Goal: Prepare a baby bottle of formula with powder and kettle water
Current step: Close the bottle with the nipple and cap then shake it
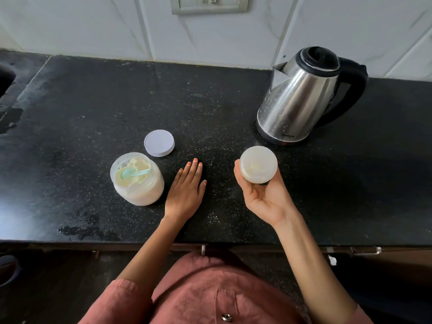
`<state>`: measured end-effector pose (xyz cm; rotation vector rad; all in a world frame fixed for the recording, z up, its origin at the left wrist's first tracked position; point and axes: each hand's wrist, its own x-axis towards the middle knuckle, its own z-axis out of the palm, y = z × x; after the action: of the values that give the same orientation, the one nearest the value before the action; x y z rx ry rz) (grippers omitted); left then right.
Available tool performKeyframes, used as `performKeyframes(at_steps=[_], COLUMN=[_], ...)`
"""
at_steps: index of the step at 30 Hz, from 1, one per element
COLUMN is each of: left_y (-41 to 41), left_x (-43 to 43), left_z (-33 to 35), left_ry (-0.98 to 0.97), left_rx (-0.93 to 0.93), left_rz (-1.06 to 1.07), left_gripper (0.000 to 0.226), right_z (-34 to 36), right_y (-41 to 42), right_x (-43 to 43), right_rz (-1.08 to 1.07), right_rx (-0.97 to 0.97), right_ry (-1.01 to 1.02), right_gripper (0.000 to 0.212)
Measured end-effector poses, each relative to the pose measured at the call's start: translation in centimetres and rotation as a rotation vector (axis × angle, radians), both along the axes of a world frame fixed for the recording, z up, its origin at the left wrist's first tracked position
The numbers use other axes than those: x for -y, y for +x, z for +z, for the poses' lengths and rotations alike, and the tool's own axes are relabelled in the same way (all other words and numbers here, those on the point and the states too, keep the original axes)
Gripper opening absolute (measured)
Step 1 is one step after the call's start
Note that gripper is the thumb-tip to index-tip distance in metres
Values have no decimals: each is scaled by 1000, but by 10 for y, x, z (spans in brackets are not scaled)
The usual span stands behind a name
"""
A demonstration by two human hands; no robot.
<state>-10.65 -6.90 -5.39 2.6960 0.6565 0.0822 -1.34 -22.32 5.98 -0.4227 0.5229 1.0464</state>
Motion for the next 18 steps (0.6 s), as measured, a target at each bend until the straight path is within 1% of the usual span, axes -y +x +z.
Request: performKeyframes(at_steps=[1,4,7,9,12,13,14,16,18], left_y=[0,0,0,-1,0,0,0,0,0], left_x=[0,0,-1,-1,0,0,-1,0,0], left_z=[0,0,-2,-3,-3,-3,-3,-1,0], left_ry=[-2,2,11,18,27,22,13,-2,-7], left_rx=[2,3,6,-3,4,8,0,-9,6], left_rz=[3,6,5,0,-3,0,-1,2,5], left_gripper=[53,53,52,54,66,62,57,53,53], right_z=[0,2,7,12,18,18,20,20,18], right_y=[0,3,7,8,9,9,9,8,7], right_x=[0,1,5,8,12,12,12,11,11], right_rz=[21,104,140,177,225,230,233,228,220], right_rx=[86,363,519,687,1059,1162,1233,1296,1284], right_ry=[-13,-49,-91,-113,-272,-338,-386,-420,-409], right_gripper=[69,85,93,86,58,53,54,60,65])
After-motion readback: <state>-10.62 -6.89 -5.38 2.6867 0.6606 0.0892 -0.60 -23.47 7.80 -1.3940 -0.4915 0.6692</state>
